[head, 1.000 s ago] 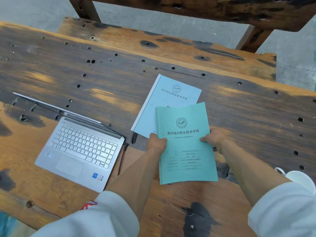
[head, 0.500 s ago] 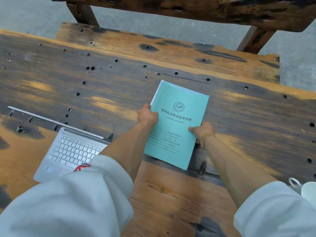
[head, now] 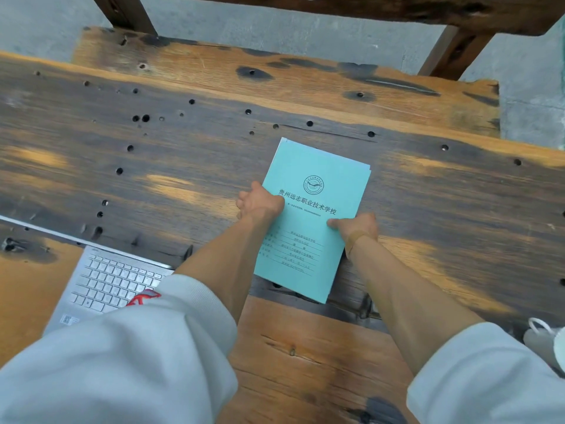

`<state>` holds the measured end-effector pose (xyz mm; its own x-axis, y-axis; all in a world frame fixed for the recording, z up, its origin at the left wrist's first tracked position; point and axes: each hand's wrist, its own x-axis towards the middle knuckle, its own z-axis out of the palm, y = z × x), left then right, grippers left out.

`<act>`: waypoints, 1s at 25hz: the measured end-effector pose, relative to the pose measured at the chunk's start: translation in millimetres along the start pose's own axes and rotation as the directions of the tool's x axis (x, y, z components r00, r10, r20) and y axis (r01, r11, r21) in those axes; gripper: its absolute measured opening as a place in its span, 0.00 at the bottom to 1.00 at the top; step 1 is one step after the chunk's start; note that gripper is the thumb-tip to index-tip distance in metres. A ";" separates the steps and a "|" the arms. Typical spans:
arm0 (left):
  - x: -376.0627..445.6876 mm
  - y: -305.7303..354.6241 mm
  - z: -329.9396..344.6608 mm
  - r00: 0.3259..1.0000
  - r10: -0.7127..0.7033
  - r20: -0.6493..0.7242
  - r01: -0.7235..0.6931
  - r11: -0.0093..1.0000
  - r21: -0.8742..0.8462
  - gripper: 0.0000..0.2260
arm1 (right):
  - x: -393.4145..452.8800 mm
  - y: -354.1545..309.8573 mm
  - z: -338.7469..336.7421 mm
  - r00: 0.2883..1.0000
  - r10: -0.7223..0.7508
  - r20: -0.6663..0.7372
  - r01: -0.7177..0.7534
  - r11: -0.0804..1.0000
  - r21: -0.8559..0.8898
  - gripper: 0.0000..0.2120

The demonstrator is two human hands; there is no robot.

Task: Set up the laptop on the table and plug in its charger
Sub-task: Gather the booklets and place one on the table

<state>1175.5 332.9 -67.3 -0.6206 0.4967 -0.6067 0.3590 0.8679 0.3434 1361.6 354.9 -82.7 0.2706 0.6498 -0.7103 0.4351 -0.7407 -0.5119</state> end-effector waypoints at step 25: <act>-246.4 -96.8 -6.6 0.821 0.469 0.325 -0.178 0.751 -0.635 0.22 | -178.3 135.9 -193.8 0.928 -0.342 0.145 0.306 0.926 0.221 0.16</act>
<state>1289.0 126.5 53.7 -0.1147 0.8137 -0.5699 -0.0625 0.5666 0.8216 1538.9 171.4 68.0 -0.0222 0.8317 -0.5548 0.2964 -0.5245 -0.7982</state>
